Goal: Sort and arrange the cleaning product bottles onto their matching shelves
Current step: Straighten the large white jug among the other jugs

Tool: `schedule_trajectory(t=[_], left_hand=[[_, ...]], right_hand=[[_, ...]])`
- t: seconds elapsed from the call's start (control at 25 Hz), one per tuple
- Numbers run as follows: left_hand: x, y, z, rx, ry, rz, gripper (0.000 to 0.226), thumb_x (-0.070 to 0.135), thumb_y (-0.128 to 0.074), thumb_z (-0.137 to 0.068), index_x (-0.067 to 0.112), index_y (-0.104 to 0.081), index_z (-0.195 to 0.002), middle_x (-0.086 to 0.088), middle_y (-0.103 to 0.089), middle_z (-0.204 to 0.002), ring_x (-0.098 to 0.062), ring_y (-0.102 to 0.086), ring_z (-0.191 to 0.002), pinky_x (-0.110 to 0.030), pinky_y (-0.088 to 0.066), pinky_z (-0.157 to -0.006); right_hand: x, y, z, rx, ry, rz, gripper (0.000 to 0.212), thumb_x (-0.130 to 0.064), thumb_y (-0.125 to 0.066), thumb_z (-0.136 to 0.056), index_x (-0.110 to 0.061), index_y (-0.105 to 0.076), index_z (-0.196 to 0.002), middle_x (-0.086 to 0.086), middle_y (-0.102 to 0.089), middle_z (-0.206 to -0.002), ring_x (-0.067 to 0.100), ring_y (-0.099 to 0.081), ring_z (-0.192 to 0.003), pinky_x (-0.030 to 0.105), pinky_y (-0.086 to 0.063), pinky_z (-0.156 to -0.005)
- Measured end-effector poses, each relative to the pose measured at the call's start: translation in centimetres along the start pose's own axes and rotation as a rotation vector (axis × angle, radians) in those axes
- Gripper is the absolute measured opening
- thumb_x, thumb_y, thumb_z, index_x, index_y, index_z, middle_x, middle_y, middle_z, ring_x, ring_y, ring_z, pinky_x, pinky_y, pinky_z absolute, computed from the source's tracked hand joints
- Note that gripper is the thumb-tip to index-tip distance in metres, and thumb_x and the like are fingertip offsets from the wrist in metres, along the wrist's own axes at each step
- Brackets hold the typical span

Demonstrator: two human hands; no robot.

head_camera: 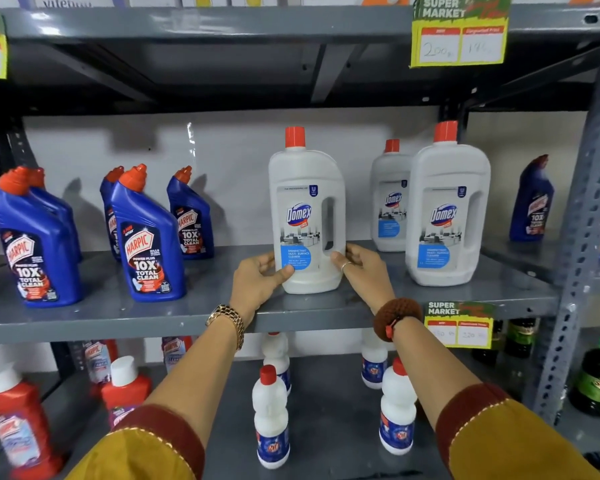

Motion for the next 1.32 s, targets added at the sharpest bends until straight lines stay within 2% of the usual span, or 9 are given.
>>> schedule_trajectory(t=[0.12,0.32,0.44,0.72,0.88,1.04,1.32], left_hand=[[-0.1,0.1,0.1,-0.011,0.008,0.006,0.045,0.028,-0.076,-0.071,0.015,-0.066,-0.113,-0.003,-0.068,-0.119,-0.014,-0.062,-0.11,-0.043,-0.048,-0.102],[-0.3,0.2,-0.3,-0.029,0.031,0.022,0.048,0.027,-0.076,-0.071,0.013,-0.064,-0.115,-0.006,-0.068,-0.12,-0.018,-0.063,-0.111,-0.047,-0.048,-0.1],[-0.2,0.1,-0.4,-0.026,0.064,0.052,0.047,0.021,-0.074,-0.073,0.01,-0.062,-0.117,-0.009,-0.066,-0.121,-0.02,-0.063,-0.111,-0.049,-0.049,-0.099],[-0.3,0.1,-0.8,-0.012,0.083,0.134,0.048,0.011,-0.073,-0.075,0.004,-0.058,-0.119,-0.014,-0.065,-0.122,-0.023,-0.064,-0.109,-0.043,-0.05,-0.097],[-0.4,0.0,-0.9,-0.005,0.08,0.135,0.048,0.012,-0.073,-0.074,0.005,-0.059,-0.119,-0.013,-0.066,-0.12,-0.022,-0.064,-0.108,-0.045,-0.05,-0.098],[-0.5,0.1,-1.0,-0.003,0.076,0.134,0.048,0.014,-0.074,-0.074,0.006,-0.06,-0.119,-0.012,-0.066,-0.12,-0.021,-0.064,-0.108,-0.045,-0.05,-0.098],[-0.5,0.2,-0.8,-0.004,0.074,0.109,0.05,0.018,-0.075,-0.072,0.009,-0.06,-0.118,-0.01,-0.067,-0.12,-0.02,-0.064,-0.108,-0.047,-0.05,-0.098]], right_hand=[[-0.1,0.0,0.3,0.001,-0.004,0.0,0.03,-0.021,-0.058,-0.087,-0.011,-0.06,-0.116,-0.006,-0.062,-0.105,0.008,-0.058,-0.098,0.02,-0.044,-0.087],[-0.1,0.1,0.3,-0.002,-0.016,0.026,0.035,-0.022,-0.059,-0.087,-0.011,-0.057,-0.12,0.004,-0.064,-0.12,0.009,-0.057,-0.102,0.021,-0.044,-0.089],[-0.1,0.1,0.3,0.001,-0.02,0.031,0.036,-0.022,-0.059,-0.086,-0.01,-0.057,-0.12,0.007,-0.064,-0.122,0.009,-0.057,-0.102,0.021,-0.045,-0.09],[-0.1,-0.3,0.1,-0.001,-0.02,0.053,0.037,-0.021,-0.059,-0.087,-0.01,-0.056,-0.122,0.008,-0.064,-0.122,0.014,-0.059,-0.109,0.022,-0.043,-0.091],[0.0,-0.3,-0.2,-0.002,-0.039,0.069,0.038,-0.021,-0.058,-0.087,-0.01,-0.054,-0.124,0.007,-0.062,-0.124,0.017,-0.058,-0.114,0.022,-0.042,-0.092],[0.0,-0.4,-0.4,-0.003,-0.054,0.058,0.039,-0.021,-0.058,-0.087,-0.01,-0.054,-0.124,0.007,-0.062,-0.125,0.01,-0.056,-0.107,0.021,-0.042,-0.091],[0.2,-0.5,-0.4,-0.012,-0.061,0.052,0.037,-0.021,-0.058,-0.088,-0.01,-0.055,-0.123,0.008,-0.062,-0.125,0.016,-0.058,-0.111,0.024,-0.044,-0.094]])
Point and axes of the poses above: each hand's wrist, its own z-axis away from the middle knuckle, its own y-axis out of the back of the hand, x = y × z, the point moved 2 cm from there along -z, towards the middle knuckle
